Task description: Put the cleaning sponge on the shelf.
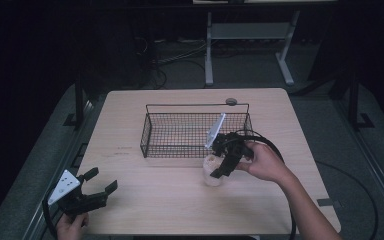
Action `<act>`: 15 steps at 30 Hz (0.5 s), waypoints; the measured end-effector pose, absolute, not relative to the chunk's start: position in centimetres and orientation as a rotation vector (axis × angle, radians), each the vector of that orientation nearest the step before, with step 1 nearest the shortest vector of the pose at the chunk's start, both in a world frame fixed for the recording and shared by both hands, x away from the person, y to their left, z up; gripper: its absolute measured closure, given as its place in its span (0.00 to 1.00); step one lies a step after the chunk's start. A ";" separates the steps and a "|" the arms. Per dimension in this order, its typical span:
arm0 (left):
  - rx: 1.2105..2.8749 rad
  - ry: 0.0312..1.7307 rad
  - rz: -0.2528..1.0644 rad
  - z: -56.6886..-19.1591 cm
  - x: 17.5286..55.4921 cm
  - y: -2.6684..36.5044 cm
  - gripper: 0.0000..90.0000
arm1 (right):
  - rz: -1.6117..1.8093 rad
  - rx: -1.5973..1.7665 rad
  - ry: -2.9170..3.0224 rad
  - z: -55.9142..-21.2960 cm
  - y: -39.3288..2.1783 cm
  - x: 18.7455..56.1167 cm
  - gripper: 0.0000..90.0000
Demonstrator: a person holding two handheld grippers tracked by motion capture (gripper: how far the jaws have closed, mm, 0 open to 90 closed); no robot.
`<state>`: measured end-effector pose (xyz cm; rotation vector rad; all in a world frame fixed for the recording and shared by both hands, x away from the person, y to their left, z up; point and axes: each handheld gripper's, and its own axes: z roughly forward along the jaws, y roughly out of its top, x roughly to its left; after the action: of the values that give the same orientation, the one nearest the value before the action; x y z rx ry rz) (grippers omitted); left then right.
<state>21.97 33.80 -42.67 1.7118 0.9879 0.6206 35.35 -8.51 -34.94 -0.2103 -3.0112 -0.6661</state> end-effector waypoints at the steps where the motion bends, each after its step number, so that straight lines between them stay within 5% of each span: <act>1: 1.710 0.989 0.622 -42.7 22.0 33.8 0.15 | -0.670 -0.207 -3.015 -34.6 -8.5 35.5 0.32; 15: 1.710 0.990 0.624 -42.7 22.0 33.9 0.15 | -0.687 -0.218 -3.023 -31.8 -8.6 37.7 0.32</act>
<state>22.00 33.86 -42.70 1.7102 0.9898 0.6240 37.71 -8.64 -31.82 -0.2182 -3.0227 -0.6870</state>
